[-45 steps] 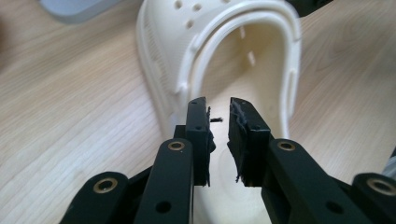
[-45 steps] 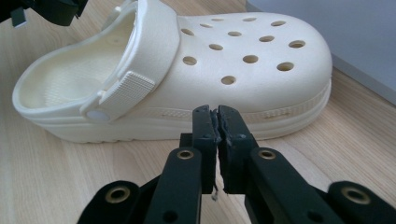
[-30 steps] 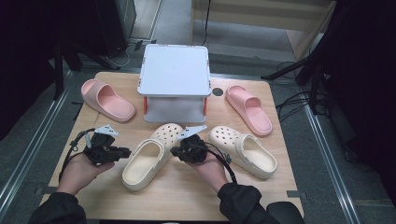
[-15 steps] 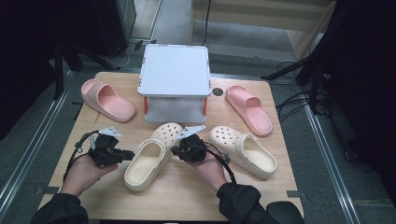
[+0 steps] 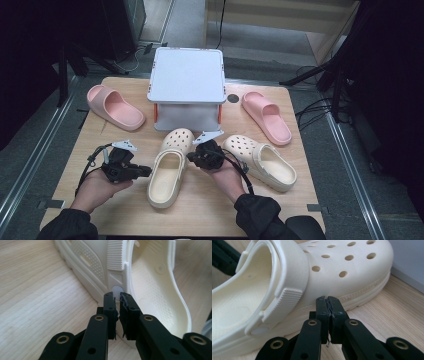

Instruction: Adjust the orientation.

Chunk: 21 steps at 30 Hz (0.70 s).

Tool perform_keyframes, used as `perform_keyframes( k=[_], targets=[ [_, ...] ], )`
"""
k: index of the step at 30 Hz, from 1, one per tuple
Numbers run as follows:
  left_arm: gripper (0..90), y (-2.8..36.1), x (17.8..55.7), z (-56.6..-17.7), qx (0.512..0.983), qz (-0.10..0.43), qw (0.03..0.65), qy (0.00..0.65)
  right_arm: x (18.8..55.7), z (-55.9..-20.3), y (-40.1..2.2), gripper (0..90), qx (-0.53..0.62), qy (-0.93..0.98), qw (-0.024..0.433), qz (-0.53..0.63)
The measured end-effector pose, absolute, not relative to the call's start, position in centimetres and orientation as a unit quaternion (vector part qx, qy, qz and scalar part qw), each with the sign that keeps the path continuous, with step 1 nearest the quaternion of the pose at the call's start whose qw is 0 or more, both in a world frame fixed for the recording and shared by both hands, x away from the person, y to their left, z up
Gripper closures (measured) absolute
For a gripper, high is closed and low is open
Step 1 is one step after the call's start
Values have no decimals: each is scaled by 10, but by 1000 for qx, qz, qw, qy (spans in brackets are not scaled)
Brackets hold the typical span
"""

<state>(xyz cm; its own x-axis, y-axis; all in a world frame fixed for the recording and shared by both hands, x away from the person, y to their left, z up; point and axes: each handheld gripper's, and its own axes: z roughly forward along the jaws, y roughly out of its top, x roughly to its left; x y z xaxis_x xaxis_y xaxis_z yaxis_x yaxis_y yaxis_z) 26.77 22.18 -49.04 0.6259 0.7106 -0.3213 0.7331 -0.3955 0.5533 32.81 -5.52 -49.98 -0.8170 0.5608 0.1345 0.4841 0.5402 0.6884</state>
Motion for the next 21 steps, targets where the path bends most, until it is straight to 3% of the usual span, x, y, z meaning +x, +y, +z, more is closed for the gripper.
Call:
perform_keyframes(
  k=[16,21],
  targets=[
    [828,217,266,-491,833,-23,350,428,334,-500,-57,890,297,876,47,378],
    [776,218,265,-490,837,-6,341,428,337,-499,-59,854,296,877,46,375]
  ],
)
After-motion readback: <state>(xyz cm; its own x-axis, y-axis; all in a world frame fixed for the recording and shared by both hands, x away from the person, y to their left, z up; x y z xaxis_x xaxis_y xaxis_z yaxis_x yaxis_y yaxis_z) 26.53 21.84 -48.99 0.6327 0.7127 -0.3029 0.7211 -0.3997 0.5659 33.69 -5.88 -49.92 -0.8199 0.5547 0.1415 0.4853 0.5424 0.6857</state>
